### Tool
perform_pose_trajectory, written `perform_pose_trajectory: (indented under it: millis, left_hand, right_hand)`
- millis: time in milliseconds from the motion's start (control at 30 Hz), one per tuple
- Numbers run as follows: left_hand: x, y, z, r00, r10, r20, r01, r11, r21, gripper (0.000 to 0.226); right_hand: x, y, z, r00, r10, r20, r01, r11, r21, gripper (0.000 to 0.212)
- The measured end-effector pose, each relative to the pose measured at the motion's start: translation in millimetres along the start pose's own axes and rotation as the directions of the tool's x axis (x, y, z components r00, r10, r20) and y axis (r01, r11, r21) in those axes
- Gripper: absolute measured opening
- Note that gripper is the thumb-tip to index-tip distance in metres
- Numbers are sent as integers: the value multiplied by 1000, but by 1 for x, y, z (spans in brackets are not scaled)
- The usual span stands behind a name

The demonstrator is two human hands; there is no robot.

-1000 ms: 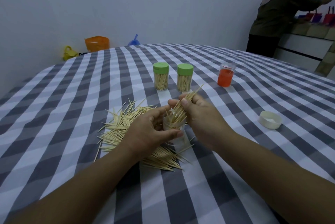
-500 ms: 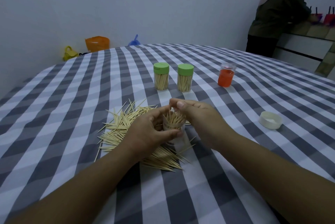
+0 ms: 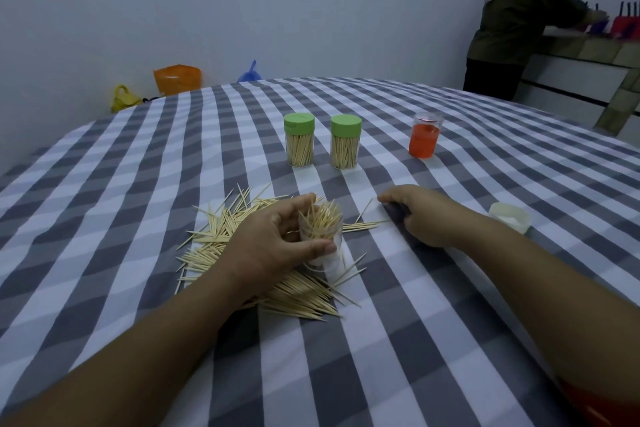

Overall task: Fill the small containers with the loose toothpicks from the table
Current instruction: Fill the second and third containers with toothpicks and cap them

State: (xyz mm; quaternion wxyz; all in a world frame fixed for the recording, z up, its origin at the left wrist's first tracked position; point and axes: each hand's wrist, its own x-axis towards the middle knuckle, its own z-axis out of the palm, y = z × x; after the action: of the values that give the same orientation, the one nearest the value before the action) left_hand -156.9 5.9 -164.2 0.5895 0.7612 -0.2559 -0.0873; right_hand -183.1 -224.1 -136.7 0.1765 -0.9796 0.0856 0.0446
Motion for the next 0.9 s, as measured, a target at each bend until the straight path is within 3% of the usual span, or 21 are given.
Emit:
perform_pose_trajectory:
  millis: [267,500,900]
  left_hand:
    - [-1,2,1,1000,6,1,-6,1000,-8,88]
    - [0,0,-2,1000,9,-11,-8,1000,19,89]
    - [2,-1,-9,1000,-4,-7,4,999,38,91]
  right_hand:
    - [12,2,21,981,-183,-62,182,983,-18,38]
    - [8,-1,23,979,-199,-53,201,979,39,51]
    - [18,-28,44,942,-319,-100,315,947,-56,37]
